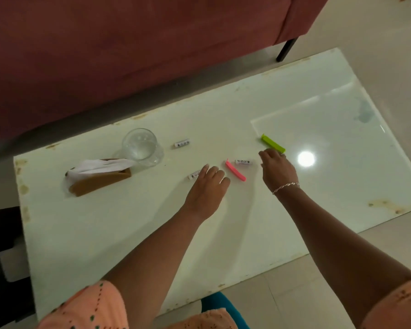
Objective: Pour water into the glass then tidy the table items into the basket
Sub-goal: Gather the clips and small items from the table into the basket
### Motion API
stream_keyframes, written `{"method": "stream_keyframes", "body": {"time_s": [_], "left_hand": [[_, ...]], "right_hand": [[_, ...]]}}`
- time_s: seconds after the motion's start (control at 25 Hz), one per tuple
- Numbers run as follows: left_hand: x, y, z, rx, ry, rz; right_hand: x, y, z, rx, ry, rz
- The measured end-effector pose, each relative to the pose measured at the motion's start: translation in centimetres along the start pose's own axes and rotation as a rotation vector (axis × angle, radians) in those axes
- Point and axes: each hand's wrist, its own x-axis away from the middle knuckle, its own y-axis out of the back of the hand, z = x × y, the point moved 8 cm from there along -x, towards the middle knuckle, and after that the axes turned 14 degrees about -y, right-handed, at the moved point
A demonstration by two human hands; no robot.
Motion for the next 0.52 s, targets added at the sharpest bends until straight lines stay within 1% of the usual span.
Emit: {"method": "stream_keyframes", "body": {"time_s": [0.08, 0.24, 0.32, 0.52], "left_hand": [[-2.1, -1.1, -0.2, -0.101, -0.094, 0.030], [-5.4, -3.9, -1.1, -0.199, -0.242, 0.169], [-5.9, -5.3, -1.0, -0.225, -0.218, 0.231], [-5.9, -5.9, -1.1, -0.228, -0.190, 0.154]], "right_hand": [[-2.1, 0.1, -1.2, -0.022, -0.034, -0.049], [-5.1, -0.3, -2.8, -0.043, -0.064, -0.084], [-6.0, -1.0, -3.3, -0.045, -0.092, -0.082], [-6.1, -2.2, -4.4, -0.047, -0.178, -0.074]]}}
